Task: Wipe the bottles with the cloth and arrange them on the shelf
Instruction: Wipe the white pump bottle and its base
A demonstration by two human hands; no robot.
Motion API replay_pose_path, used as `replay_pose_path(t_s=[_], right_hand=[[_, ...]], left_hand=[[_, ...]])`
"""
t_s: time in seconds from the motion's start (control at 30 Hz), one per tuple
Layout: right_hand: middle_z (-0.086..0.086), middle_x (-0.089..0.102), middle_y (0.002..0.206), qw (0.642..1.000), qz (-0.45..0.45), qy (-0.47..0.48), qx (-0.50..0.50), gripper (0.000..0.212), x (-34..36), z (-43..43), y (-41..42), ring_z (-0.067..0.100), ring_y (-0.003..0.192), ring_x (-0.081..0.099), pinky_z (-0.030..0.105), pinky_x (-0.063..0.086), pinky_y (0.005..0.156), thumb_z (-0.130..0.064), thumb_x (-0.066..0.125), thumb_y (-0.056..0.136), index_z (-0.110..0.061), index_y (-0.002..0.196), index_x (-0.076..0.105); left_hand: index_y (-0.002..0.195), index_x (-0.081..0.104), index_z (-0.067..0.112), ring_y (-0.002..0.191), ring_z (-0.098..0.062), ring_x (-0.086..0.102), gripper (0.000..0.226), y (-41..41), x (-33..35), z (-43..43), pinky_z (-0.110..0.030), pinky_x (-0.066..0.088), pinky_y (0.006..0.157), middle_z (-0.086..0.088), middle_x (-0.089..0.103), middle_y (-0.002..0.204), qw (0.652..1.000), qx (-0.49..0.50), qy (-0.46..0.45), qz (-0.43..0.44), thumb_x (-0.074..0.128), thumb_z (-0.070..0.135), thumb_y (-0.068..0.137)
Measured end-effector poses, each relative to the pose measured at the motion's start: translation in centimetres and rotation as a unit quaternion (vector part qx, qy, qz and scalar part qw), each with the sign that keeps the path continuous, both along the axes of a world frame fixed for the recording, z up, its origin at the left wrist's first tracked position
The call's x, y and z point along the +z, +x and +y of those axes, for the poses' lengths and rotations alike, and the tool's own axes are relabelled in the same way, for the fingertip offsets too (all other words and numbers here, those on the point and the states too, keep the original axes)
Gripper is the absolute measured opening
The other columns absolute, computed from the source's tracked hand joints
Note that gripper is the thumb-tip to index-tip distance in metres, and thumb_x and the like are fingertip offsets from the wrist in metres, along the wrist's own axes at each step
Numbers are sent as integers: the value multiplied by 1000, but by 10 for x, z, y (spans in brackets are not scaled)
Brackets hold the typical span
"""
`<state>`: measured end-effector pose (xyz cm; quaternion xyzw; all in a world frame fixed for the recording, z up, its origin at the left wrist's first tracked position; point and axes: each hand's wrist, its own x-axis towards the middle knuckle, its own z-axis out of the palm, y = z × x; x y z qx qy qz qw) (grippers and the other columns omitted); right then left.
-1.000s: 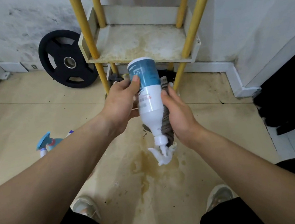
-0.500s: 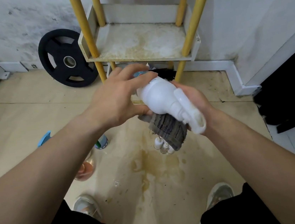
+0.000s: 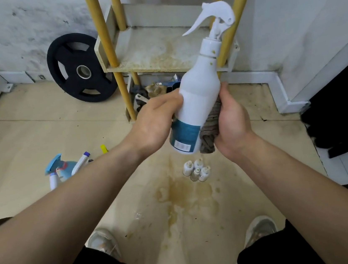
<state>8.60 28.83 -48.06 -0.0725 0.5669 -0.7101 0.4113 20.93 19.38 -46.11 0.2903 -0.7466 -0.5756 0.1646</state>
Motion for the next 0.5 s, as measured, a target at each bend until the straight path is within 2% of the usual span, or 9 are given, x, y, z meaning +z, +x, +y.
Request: replay_pose_path(t_s=[0.07, 0.17, 0.27, 0.3, 0.37, 0.43, 0.5], right_hand=[[15, 74, 118, 1000, 7, 5, -6, 58, 2, 3, -5, 33, 111, 71, 56, 50, 105, -52, 38, 106, -6, 127, 67], [17, 73, 118, 1000, 9, 13, 9, 63, 7, 5, -6, 35, 112, 70, 60, 49, 105, -55, 34, 106, -6, 126, 67], [16, 72, 121, 1000, 26, 6, -1, 61, 11, 5, 0, 32, 114, 70, 56, 50, 106, -55, 39, 105, -6, 131, 63], [15, 71, 125, 999, 39, 6, -3, 63, 15, 5, 3, 31, 117, 68, 55, 49, 107, -58, 42, 102, -8, 135, 61], [11, 65, 136, 998, 65, 2, -1, 73, 16, 6, 6, 26, 126, 63, 52, 46, 111, -64, 49, 92, -12, 143, 55], [6, 61, 140, 993, 118, -10, -2, 65, 20, 6, 8, 20, 130, 59, 44, 45, 114, -56, 46, 98, -13, 146, 50], [2, 57, 143, 985, 170, -26, 7, 51, 22, 6, 7, 11, 131, 57, 33, 45, 113, -37, 39, 106, -13, 151, 43]], left_hand=[[111, 70, 44, 93, -1, 65, 37, -1, 2, -1, -34, 51, 92, 20, 73, 100, 999, -33, 39, -5, 42, 21, 107], [133, 61, 35, 92, 1, 64, 32, 2, -1, -4, -27, 48, 81, 19, 71, 105, 997, -76, 24, -23, 42, 29, 109], [127, 64, 24, 101, -17, 67, 33, 3, -5, -2, -39, 55, 85, 5, 73, 109, 995, -77, 49, -30, 41, 38, 108], [122, 65, 21, 102, -18, 68, 34, 2, -6, -1, -41, 56, 87, 3, 73, 108, 995, -72, 66, -26, 41, 40, 107], [113, 66, 22, 97, -9, 70, 31, 1, -6, 4, -31, 54, 82, 9, 74, 102, 993, -59, 106, -13, 40, 38, 108], [116, 64, 21, 99, -9, 71, 29, 0, -8, 9, -30, 54, 82, 7, 74, 106, 987, -53, 149, 1, 41, 38, 106], [129, 58, 19, 108, -19, 71, 35, -1, -13, 13, -38, 56, 89, -2, 72, 119, 979, -58, 193, 23, 47, 41, 105]])
